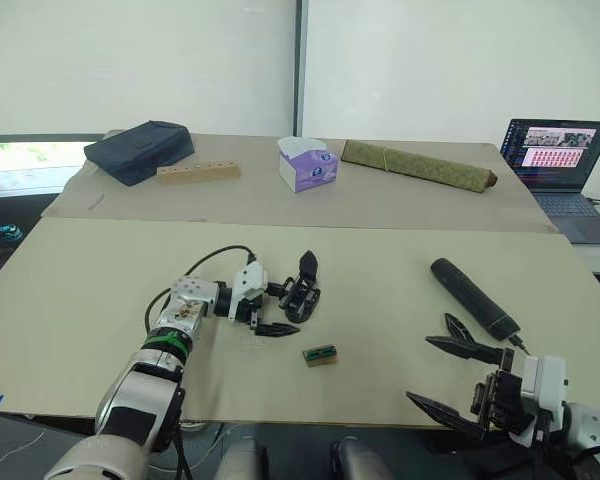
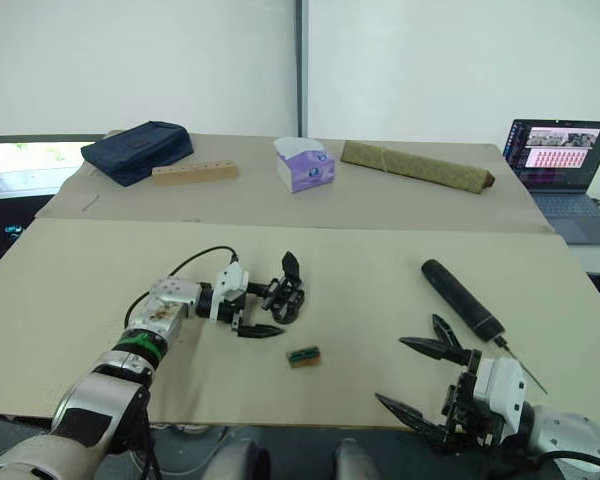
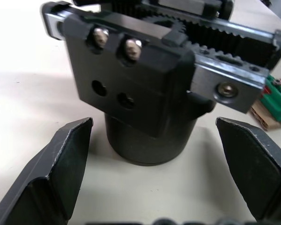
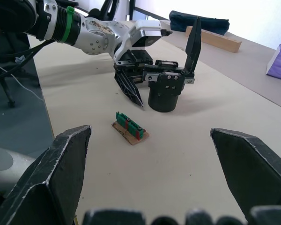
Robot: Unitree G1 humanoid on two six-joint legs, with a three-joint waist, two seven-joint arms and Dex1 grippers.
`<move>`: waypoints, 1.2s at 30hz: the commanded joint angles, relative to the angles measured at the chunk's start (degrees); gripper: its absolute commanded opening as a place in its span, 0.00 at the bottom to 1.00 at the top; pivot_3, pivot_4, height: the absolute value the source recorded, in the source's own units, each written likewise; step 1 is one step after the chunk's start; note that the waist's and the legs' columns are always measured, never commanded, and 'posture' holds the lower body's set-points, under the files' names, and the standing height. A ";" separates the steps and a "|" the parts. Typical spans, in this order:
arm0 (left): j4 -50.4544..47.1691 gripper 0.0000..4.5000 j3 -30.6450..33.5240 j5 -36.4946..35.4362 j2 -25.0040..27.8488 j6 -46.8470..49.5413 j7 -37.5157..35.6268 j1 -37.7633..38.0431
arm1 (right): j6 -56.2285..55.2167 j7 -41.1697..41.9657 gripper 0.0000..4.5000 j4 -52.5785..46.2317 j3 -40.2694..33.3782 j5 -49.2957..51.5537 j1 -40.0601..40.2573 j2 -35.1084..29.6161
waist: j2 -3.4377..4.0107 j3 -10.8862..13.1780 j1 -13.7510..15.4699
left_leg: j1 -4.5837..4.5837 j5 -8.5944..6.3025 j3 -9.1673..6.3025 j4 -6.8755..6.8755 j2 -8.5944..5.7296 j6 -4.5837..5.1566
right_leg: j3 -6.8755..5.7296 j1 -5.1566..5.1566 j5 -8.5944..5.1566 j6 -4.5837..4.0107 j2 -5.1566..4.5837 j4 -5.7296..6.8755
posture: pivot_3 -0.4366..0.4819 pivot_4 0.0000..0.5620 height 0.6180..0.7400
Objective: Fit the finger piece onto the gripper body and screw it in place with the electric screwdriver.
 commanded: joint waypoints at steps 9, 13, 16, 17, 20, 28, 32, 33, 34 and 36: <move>-19.38 0.51 3.47 -2.44 -1.41 9.30 9.04 9.59 | -1.70 -0.44 1.00 -0.84 -0.20 -0.78 0.16 0.68 | 0.02 0.00 -0.10 | -0.03 -0.01 -0.01 0.01 0.03 0.01 | 0.00 -0.03 -0.01 0.02 -0.01 0.01 | 0.48 0.27 1.00; -35.58 0.51 2.83 -1.84 -0.92 19.33 16.85 17.27 | -1.61 -0.13 1.00 -0.09 1.01 -1.13 -0.95 1.12 | 0.02 -0.01 -0.13 | -0.03 -0.01 -0.02 0.01 0.07 0.01 | 0.00 -0.04 0.00 0.02 0.00 0.02 | 0.48 0.27 1.00; -40.98 0.51 1.67 -0.82 -0.52 22.71 19.93 20.30 | -1.45 0.33 1.00 0.48 1.70 -1.23 -1.91 1.19 | 0.03 -0.01 -0.13 | 0.01 -0.01 -0.01 0.01 0.08 0.01 | 0.00 -0.04 -0.01 0.02 0.00 0.04 | 0.48 0.27 1.00; -41.57 0.51 1.24 -0.25 -0.44 23.67 21.01 20.68 | -1.34 0.44 1.00 0.83 1.94 -1.20 -2.53 1.07 | 0.03 -0.01 -0.12 | 0.03 -0.01 0.00 0.01 0.08 0.01 | 0.01 -0.03 -0.01 0.02 0.00 0.05 | 0.48 0.27 1.00; -42.05 0.51 0.45 0.54 -0.37 25.83 23.40 20.84 | -1.06 0.76 1.00 1.51 2.14 -1.05 -3.82 0.77 | 0.03 -0.01 -0.08 | 0.05 -0.01 0.01 0.01 0.07 0.01 | 0.01 -0.01 -0.01 0.02 0.00 0.04 | 0.48 0.27 1.00; -37.31 0.51 -0.73 1.30 0.85 23.07 23.90 18.74 | -0.75 1.29 1.00 2.00 1.65 -1.02 -4.89 0.53 | 0.03 -0.01 0.02 | 0.10 -0.01 0.01 0.01 0.04 0.01 | 0.01 0.06 0.00 0.01 -0.01 0.03 | 0.48 0.27 1.00; -35.58 0.51 -1.57 1.26 1.03 22.57 23.32 18.04 | -0.70 1.05 1.00 1.63 1.38 -1.04 -4.59 0.51 | 0.05 -0.02 -0.02 | 0.16 -0.01 0.02 0.01 0.04 0.01 | 0.03 0.09 0.00 0.01 0.00 0.04 | 0.48 0.27 1.00; -35.39 0.62 -1.56 1.02 1.21 22.56 23.03 18.01 | -0.69 0.76 1.00 1.49 1.16 -1.05 -4.45 0.59 | 0.05 -0.03 -0.01 | 0.16 -0.01 0.02 0.01 0.04 0.01 | 0.03 0.09 0.00 0.01 0.00 0.05 | 0.48 0.27 1.00; -35.25 0.74 -1.57 0.85 1.39 22.44 22.79 18.00 | -0.70 0.52 1.00 1.37 1.04 -1.08 -4.35 0.67 | 0.05 -0.03 -0.02 | 0.16 -0.01 0.02 0.01 0.04 0.01 | 0.03 0.09 0.00 0.01 0.00 0.04 | 0.48 0.27 1.00; -35.24 0.93 -1.30 0.73 2.24 21.81 22.49 18.48 | -0.14 -1.18 1.00 0.79 -0.05 -0.90 -3.77 1.13 | 0.06 -0.03 -0.04 | 0.16 -0.01 0.03 0.01 0.04 0.01 | 0.03 0.09 -0.01 0.01 0.00 0.04 | 0.48 0.27 1.00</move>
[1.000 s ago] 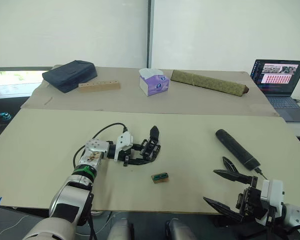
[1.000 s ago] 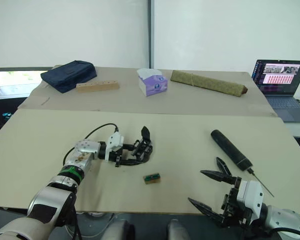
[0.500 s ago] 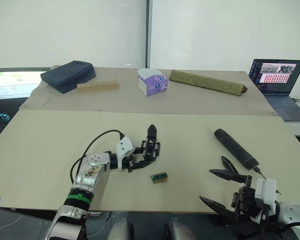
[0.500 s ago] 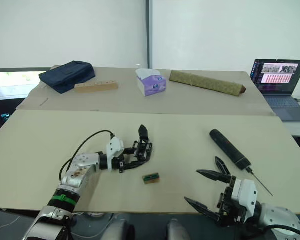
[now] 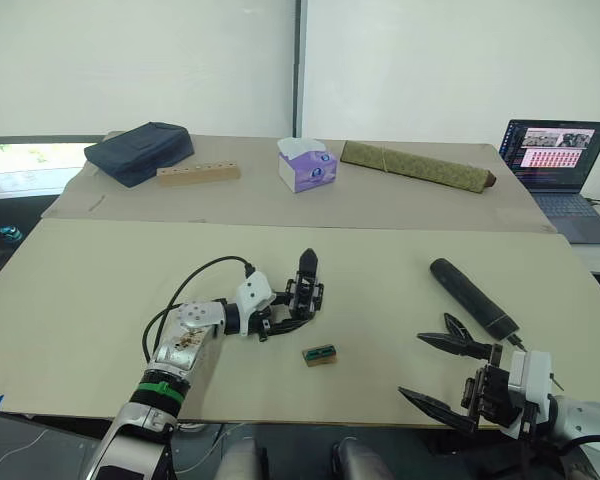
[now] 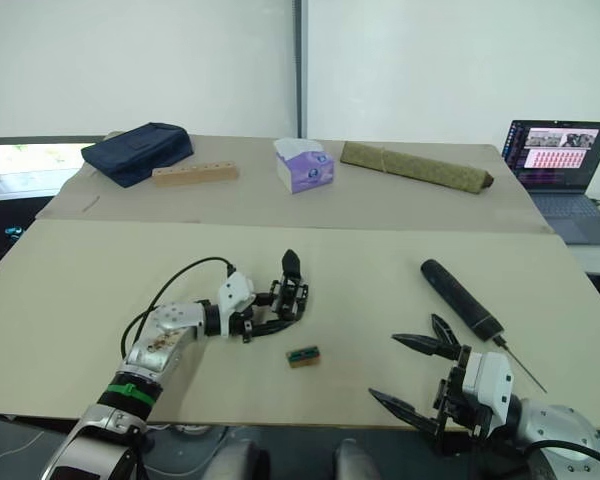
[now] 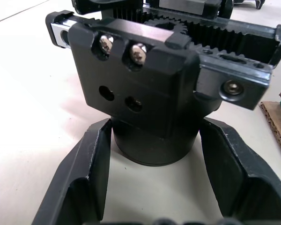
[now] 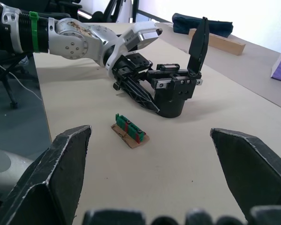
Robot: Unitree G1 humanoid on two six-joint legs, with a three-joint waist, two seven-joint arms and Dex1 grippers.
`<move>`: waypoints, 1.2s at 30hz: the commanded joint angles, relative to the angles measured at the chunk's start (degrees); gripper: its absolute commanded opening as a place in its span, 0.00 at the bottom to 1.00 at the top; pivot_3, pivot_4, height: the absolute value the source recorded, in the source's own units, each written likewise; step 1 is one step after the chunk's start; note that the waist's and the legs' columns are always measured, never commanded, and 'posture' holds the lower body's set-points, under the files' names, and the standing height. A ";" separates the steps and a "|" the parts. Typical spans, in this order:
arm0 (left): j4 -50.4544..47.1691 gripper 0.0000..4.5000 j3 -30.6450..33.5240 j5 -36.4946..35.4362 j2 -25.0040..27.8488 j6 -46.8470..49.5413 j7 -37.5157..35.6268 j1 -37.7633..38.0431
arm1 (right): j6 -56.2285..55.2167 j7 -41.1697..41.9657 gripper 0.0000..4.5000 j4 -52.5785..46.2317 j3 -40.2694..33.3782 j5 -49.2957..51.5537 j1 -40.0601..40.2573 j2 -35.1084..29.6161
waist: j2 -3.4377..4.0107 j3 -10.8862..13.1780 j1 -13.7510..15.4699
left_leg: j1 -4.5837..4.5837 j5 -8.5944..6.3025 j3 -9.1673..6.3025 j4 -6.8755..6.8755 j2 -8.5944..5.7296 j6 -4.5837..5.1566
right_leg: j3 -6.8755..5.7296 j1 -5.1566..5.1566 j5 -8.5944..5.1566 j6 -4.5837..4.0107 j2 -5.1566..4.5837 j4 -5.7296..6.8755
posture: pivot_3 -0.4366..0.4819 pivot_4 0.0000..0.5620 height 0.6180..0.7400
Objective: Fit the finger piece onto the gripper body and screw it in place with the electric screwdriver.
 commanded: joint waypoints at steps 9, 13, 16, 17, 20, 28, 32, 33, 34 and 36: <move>-0.89 0.99 8.98 -9.60 13.03 -4.76 -12.23 8.07 | 2.39 -10.69 1.00 -7.10 -10.65 0.71 11.60 4.07 | 0.13 -0.09 -1.68 | 0.15 0.00 0.02 -0.29 0.16 0.00 | 0.00 -0.09 -0.14 -0.24 0.10 0.12 | 0.48 0.27 1.00; -8.08 0.99 14.01 -18.21 16.41 -1.44 -17.12 11.65 | 1.98 -14.73 1.00 -7.64 -16.00 -0.51 16.61 6.76 | 0.21 -0.03 -1.29 | 0.27 0.00 0.05 -0.41 0.18 -0.01 | -0.04 -0.11 -0.28 -0.33 0.03 0.24 | 0.48 0.27 1.00; -16.71 0.99 15.65 -22.95 17.31 2.91 -17.39 14.27 | 0.10 -14.86 1.00 -7.03 -18.34 -1.62 20.02 8.49 | 0.21 -0.04 -0.45 | 0.24 0.02 0.11 -0.39 0.21 -0.05 | -0.02 -0.09 -0.59 -0.34 -0.20 0.18 | 0.48 0.27 1.00; -19.49 0.99 16.10 -24.40 17.36 4.75 -16.59 14.63 | 0.32 -15.79 1.00 -7.20 -18.75 -3.15 21.18 9.00 | 0.21 -0.04 -0.28 | 0.23 0.02 0.14 -0.39 0.19 -0.05 | -0.01 -0.07 -0.65 -0.29 -0.24 0.12 | 0.48 0.27 1.00; -25.74 0.99 16.66 -28.74 18.02 12.49 -14.28 14.43 | 7.38 -20.45 1.00 -8.62 -18.55 -7.11 23.95 8.32 | 0.21 -0.04 -0.18 | 0.12 0.01 0.15 -0.39 0.19 -0.06 | 0.00 -0.12 -0.69 -0.23 -0.24 0.05 | 0.48 0.27 1.00; -34.81 0.99 15.19 -33.22 16.92 18.31 -12.45 9.23 | 31.55 -28.67 1.00 -17.02 -17.00 -3.47 16.88 0.36 | 0.25 -0.05 -1.21 | 0.22 0.02 0.13 -0.39 0.16 -0.05 | 0.05 -0.06 -0.65 -0.27 -0.08 0.08 | 0.48 0.27 1.00; -36.88 0.99 14.35 -33.35 16.27 19.71 -11.44 9.02 | 46.59 -28.97 1.00 -14.57 -16.38 3.11 6.15 -8.21 | 0.19 -0.01 -1.54 | 0.19 0.02 0.12 -0.39 0.13 -0.04 | 0.11 -0.06 -0.47 0.04 -0.01 0.07 | 0.48 0.27 1.00; -37.23 0.99 14.16 -33.25 16.22 19.72 -11.22 9.23 | 49.46 -28.62 1.00 -13.51 -15.50 3.97 3.84 -10.13 | 0.16 0.00 -1.46 | 0.18 0.02 0.11 -0.39 0.11 -0.04 | 0.11 -0.07 -0.44 0.05 0.00 0.06 | 0.48 0.27 1.00; -37.52 0.99 14.03 -33.21 16.22 19.73 -11.08 9.46 | 51.71 -28.27 1.00 -12.50 -14.37 4.46 1.60 -11.71 | 0.15 0.01 -1.39 | 0.18 0.02 0.07 -0.39 0.12 -0.04 | 0.07 -0.06 -0.43 0.06 0.02 0.06 | 0.48 0.27 1.00; -38.33 0.99 13.72 -32.98 16.22 19.74 -10.70 9.93 | 56.00 -28.19 1.00 -10.14 -12.18 5.32 -2.70 -13.83 | 0.12 0.03 -1.26 | 0.14 0.03 0.07 -0.39 0.10 -0.04 | 0.06 -0.09 -0.36 -0.05 0.02 0.06 | 0.48 0.27 1.00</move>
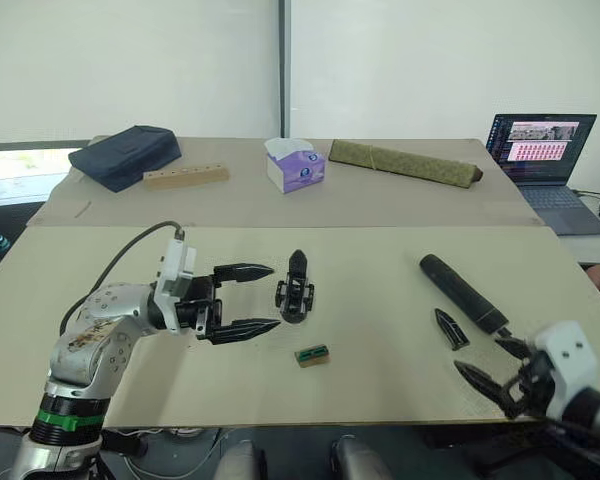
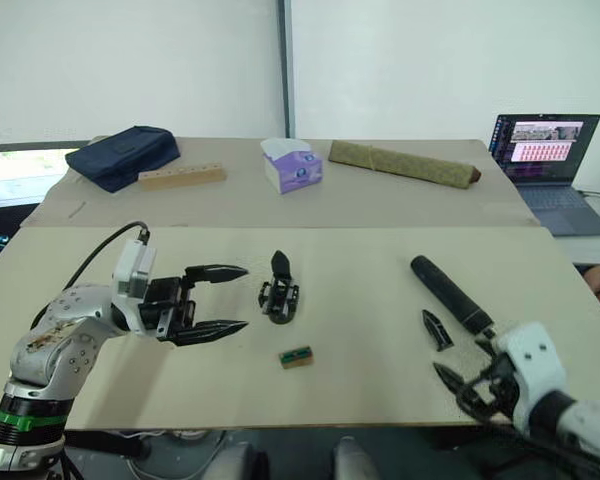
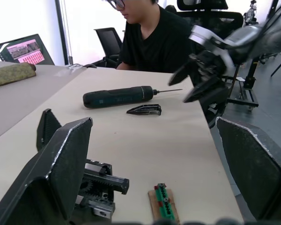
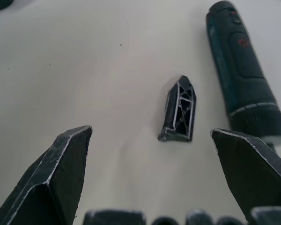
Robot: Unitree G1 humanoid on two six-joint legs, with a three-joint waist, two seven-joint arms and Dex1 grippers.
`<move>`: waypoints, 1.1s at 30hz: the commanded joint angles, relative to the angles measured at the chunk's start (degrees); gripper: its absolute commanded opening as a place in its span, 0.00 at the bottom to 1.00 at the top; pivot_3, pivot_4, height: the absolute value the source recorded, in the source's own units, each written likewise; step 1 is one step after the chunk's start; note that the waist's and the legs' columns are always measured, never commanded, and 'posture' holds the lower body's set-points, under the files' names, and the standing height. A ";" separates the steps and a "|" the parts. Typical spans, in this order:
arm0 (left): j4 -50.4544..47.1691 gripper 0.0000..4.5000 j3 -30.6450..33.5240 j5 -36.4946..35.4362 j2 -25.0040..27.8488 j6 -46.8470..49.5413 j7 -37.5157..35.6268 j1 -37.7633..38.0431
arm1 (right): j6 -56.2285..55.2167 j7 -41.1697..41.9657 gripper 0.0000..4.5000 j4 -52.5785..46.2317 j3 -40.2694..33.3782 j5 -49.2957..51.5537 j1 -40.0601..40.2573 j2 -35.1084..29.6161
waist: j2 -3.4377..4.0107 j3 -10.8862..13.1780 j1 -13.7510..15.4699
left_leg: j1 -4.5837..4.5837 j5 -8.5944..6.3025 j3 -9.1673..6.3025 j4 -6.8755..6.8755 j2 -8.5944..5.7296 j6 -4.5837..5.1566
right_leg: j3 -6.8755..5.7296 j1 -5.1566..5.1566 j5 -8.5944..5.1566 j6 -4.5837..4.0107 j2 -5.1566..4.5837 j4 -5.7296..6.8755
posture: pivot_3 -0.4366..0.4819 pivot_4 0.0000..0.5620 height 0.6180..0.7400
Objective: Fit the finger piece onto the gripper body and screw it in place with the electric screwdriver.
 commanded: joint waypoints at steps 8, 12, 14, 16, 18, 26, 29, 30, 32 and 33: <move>-6.91 0.99 -0.20 2.22 1.27 -3.89 0.54 4.06 | 6.67 1.93 1.00 15.55 14.53 -4.69 -17.54 -6.49 | -0.07 0.04 0.10 | -0.10 0.00 -0.03 0.00 -0.07 0.01 | -0.02 -0.02 0.11 -0.02 -0.03 -0.12 | 0.48 0.27 1.00; -7.89 0.99 0.24 2.09 1.08 -4.40 1.51 5.44 | 7.26 3.71 1.00 18.66 17.48 -5.96 -20.71 -6.92 | -0.07 0.05 0.08 | -0.09 0.00 -0.02 0.00 -0.05 0.01 | 0.00 -0.03 0.12 -0.01 -0.01 -0.10 | 0.48 0.27 1.00; -8.08 0.99 0.35 2.20 1.13 -4.55 1.77 5.70 | 7.23 4.08 1.00 19.83 18.46 -6.79 -21.97 -6.88 | -0.07 0.05 0.07 | -0.05 0.01 -0.02 0.00 -0.05 0.01 | -0.01 0.00 0.11 0.00 -0.01 -0.09 | 0.48 0.27 1.00; -8.39 0.99 0.61 2.00 1.36 -4.80 1.94 6.31 | 7.92 4.47 1.00 20.57 19.00 -7.11 -23.05 -6.69 | -0.07 0.05 0.03 | -0.06 0.01 -0.02 0.00 -0.05 0.01 | -0.01 -0.01 0.11 0.03 -0.01 -0.10 | 0.48 0.27 1.00; -8.64 0.99 0.86 1.84 1.62 -5.01 1.95 6.97 | 8.35 4.77 1.00 21.28 19.53 -7.42 -23.99 -6.44 | -0.08 0.06 -0.07 | -0.06 0.01 -0.01 0.00 -0.05 0.01 | 0.01 -0.01 0.11 0.03 -0.01 -0.10 | 0.48 0.27 1.00; -9.24 1.00 1.35 0.53 2.38 -4.36 1.81 9.35 | 16.79 4.93 0.50 21.13 20.26 -6.40 -26.01 -6.97 | -0.11 0.07 0.00 | -0.06 0.01 -0.02 0.00 -0.01 0.01 | -0.03 -0.02 0.11 0.02 0.01 -0.10 | 0.48 0.27 1.00; -9.03 1.00 1.39 -0.10 2.08 -4.06 2.23 9.53 | 15.65 5.58 0.27 19.48 19.25 -6.26 -25.11 -6.68 | -0.12 0.07 0.14 | -0.06 0.01 -0.03 0.00 0.00 0.01 | -0.04 -0.01 0.11 0.02 0.01 -0.10 | 0.48 0.27 1.00; -8.86 1.00 1.43 -0.51 1.86 -3.78 2.64 9.37 | 14.54 5.84 0.25 18.52 18.39 -6.09 -24.63 -6.35 | -0.12 0.07 0.16 | -0.07 0.01 -0.04 0.00 0.00 0.01 | -0.05 -0.01 0.11 0.02 0.01 -0.10 | 0.48 0.27 1.00; -8.68 1.00 1.72 -1.76 1.31 -2.66 3.93 8.82 | 10.90 6.80 0.25 16.03 16.16 -5.78 -23.34 -5.54 | -0.13 0.07 0.15 | -0.08 0.01 -0.04 0.00 -0.01 0.01 | -0.05 -0.02 0.10 0.04 0.01 -0.11 | 0.48 0.27 1.00; -8.72 1.00 2.01 -2.72 0.90 -1.70 5.08 8.41 | 8.88 7.42 0.25 14.08 14.55 -5.31 -22.47 -4.93 | -0.12 0.08 0.12 | -0.09 0.01 -0.03 0.00 -0.01 0.01 | -0.05 -0.03 0.09 0.06 0.01 -0.10 | 0.48 0.27 1.00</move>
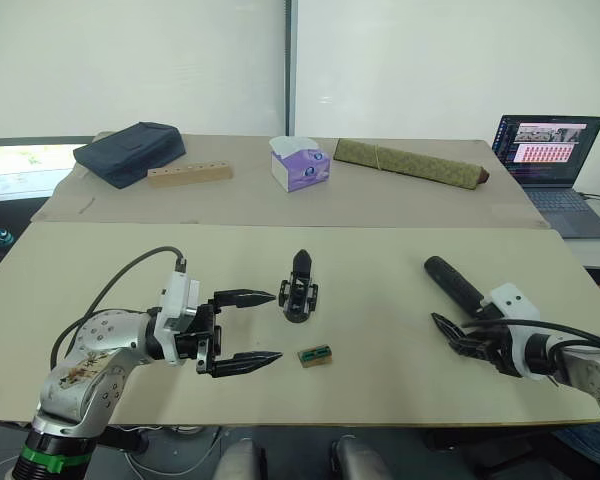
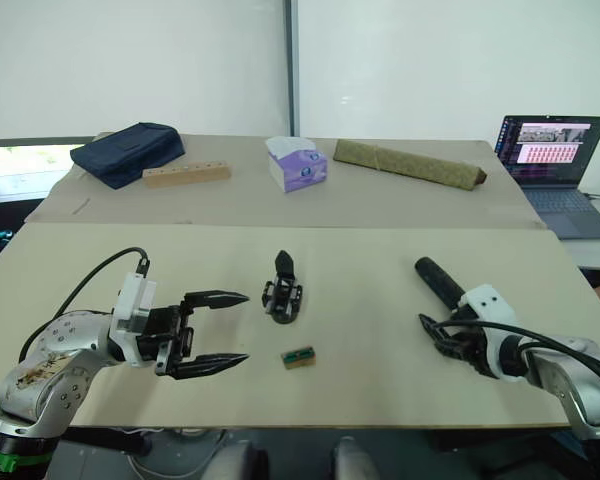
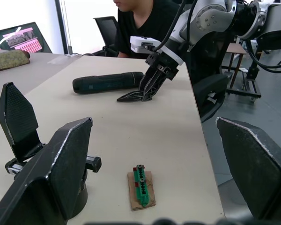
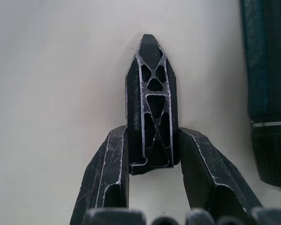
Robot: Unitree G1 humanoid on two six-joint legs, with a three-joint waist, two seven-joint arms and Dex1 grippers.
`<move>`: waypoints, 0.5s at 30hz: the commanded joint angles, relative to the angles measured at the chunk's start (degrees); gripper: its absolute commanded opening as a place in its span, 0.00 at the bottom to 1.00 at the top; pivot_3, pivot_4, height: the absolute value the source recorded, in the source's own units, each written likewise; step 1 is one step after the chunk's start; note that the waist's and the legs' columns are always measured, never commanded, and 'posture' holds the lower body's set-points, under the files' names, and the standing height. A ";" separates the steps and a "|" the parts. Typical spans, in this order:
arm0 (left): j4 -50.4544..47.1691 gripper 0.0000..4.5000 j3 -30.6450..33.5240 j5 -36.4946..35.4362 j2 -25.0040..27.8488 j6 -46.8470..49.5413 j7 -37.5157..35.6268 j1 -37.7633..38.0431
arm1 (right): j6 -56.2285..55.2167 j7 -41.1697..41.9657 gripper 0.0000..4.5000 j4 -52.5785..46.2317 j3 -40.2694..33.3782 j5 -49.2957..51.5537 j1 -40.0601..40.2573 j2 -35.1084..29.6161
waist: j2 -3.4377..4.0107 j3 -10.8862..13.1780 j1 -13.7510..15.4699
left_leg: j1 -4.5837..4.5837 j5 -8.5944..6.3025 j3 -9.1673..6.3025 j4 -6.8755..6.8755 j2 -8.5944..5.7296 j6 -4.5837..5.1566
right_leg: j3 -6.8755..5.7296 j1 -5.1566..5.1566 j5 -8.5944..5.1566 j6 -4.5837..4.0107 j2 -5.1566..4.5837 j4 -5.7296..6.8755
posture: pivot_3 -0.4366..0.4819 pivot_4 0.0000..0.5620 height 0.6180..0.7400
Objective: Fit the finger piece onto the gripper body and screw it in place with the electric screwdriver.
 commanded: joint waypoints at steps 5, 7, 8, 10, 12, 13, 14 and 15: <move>-2.38 1.00 3.65 -10.69 -3.20 9.54 10.64 -4.05 | -15.59 4.30 0.25 -15.20 -9.55 3.40 4.54 5.72 | 0.09 0.10 -0.15 | -0.02 0.00 -0.03 0.00 0.00 0.00 | 0.03 -0.01 -0.11 0.31 0.00 0.03 | 0.48 0.27 1.00; -2.94 1.00 4.26 -15.36 -4.52 14.06 15.65 -5.99 | -23.31 2.92 0.25 -19.44 -9.65 1.25 4.00 8.87 | 0.04 0.13 -0.23 | 0.01 0.00 -0.06 0.00 0.04 0.00 | 0.01 0.01 -0.11 0.32 0.05 0.03 | 0.48 0.27 1.00; -3.05 1.00 4.30 -17.83 -4.97 17.22 19.31 -7.42 | -25.59 1.26 0.25 -21.65 -8.37 -0.04 2.83 10.30 | 0.04 0.13 -0.26 | 0.01 0.00 -0.07 0.00 0.03 0.00 | 0.01 0.00 -0.11 0.33 0.05 0.03 | 0.48 0.27 1.00; -3.13 1.00 4.04 -22.29 -6.92 21.20 25.16 -10.49 | -30.42 -2.40 0.25 -24.17 -4.20 -4.52 -0.10 12.95 | 0.01 0.16 -0.26 | 0.01 0.00 -0.08 0.00 0.02 0.00 | 0.03 0.00 -0.11 0.33 0.04 0.04 | 0.48 0.27 1.00; -2.17 1.00 3.13 -25.15 -10.99 23.24 31.61 -14.52 | -33.85 -8.71 0.25 -24.85 1.53 -11.84 -4.78 16.35 | -0.01 0.18 -0.22 | -0.01 0.01 -0.09 0.05 0.01 -0.02 | 0.02 -0.02 -0.08 0.37 0.04 0.05 | 0.48 0.27 1.00; -1.45 1.00 2.84 -25.89 -12.87 23.89 34.41 -16.22 | -35.56 -10.48 0.25 -24.95 4.04 -15.02 -6.55 17.30 | -0.02 0.19 -0.20 | -0.01 0.01 -0.10 0.06 0.00 -0.02 | 0.02 0.00 -0.07 0.37 0.04 0.05 | 0.48 0.27 1.00; -1.07 1.00 2.80 -26.41 -14.05 24.43 36.24 -17.23 | -36.77 -11.45 0.25 -25.02 5.65 -17.11 -7.54 17.94 | -0.02 0.19 -0.19 | -0.02 0.02 -0.10 0.10 -0.01 -0.03 | 0.02 0.00 -0.06 0.37 0.03 0.06 | 0.48 0.27 1.00; -0.47 1.00 2.54 -26.67 -15.94 24.69 38.57 -18.41 | -37.92 -12.67 0.25 -25.10 8.08 -19.88 -8.73 18.72 | -0.02 0.19 -0.14 | -0.03 0.02 -0.10 0.12 -0.03 -0.03 | 0.02 -0.01 -0.05 0.37 0.03 0.07 | 0.48 0.27 1.00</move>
